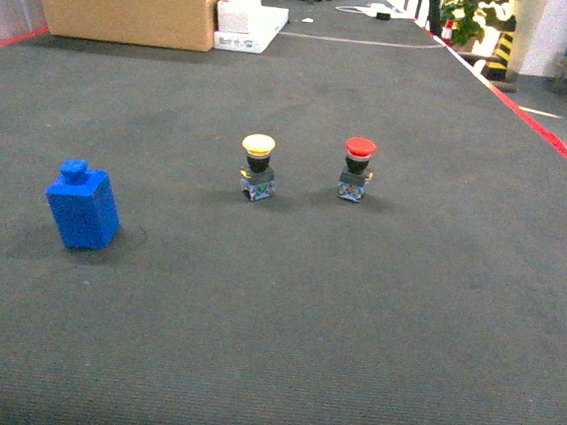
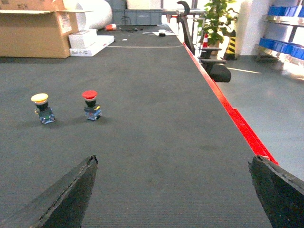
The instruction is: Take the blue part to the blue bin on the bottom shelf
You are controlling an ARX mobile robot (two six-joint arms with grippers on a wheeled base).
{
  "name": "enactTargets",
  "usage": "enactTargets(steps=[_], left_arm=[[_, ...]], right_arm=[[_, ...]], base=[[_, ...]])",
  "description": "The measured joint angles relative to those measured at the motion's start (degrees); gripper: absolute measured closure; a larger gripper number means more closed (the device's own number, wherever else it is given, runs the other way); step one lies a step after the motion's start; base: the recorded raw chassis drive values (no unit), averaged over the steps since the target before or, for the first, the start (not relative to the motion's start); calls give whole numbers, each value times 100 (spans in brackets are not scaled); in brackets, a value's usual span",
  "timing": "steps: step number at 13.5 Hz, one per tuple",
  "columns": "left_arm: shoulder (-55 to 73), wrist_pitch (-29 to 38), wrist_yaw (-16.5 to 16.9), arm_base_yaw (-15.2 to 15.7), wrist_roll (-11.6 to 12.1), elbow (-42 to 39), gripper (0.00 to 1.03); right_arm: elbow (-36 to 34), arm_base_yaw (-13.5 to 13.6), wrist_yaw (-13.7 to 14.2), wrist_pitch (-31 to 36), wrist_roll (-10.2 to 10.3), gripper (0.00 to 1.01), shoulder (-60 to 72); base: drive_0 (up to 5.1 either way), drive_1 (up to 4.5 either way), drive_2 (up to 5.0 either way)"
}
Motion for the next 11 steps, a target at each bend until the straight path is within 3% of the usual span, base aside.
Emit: enactTargets(steps=[1, 3, 4, 6, 11], left_arm=[[1137, 1215, -192, -37, 0, 0, 5], [3770, 3556, -70, -50, 52, 262, 5], [5925, 4883, 111, 17, 114, 1416, 5], [7941, 5001, 162, 116, 162, 2645, 5], [9857, 4553, 208, 190, 162, 4374, 5]], right_arm=[[0, -2, 4, -9, 0, 3, 0], [0, 0, 2, -4, 0, 3, 0], [0, 0, 2, -9, 2, 3, 0], [0, 0, 2, -4, 2, 3, 0], [0, 0, 2, -7, 2, 3, 0]], base=[[0, 0, 0], [0, 0, 0], [0, 0, 0], [0, 0, 0], [0, 0, 0]])
